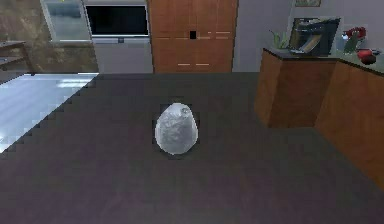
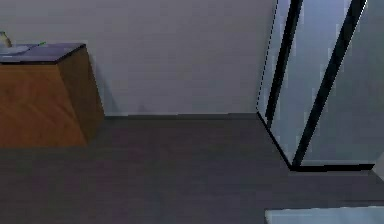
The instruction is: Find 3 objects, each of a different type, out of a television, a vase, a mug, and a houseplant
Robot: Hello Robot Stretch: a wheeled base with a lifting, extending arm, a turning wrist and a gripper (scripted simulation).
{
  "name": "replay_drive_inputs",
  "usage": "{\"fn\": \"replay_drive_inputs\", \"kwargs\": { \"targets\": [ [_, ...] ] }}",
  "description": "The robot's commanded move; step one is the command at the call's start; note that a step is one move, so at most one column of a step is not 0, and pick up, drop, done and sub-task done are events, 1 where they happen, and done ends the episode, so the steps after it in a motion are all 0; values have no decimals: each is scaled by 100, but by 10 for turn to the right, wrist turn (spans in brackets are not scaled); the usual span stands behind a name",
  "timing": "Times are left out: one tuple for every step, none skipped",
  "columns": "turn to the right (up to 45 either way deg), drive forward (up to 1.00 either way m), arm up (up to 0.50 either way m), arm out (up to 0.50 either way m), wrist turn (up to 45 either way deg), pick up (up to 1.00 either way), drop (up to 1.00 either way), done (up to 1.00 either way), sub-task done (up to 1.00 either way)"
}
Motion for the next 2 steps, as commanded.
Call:
{"fn": "replay_drive_inputs", "kwargs": {
  "targets": [
    [0, 30, 0, 0, 0, 0, 0, 0, 0],
    [-450, 0, 0, 0, 0, 0, 0, 0, 0]
  ]
}}
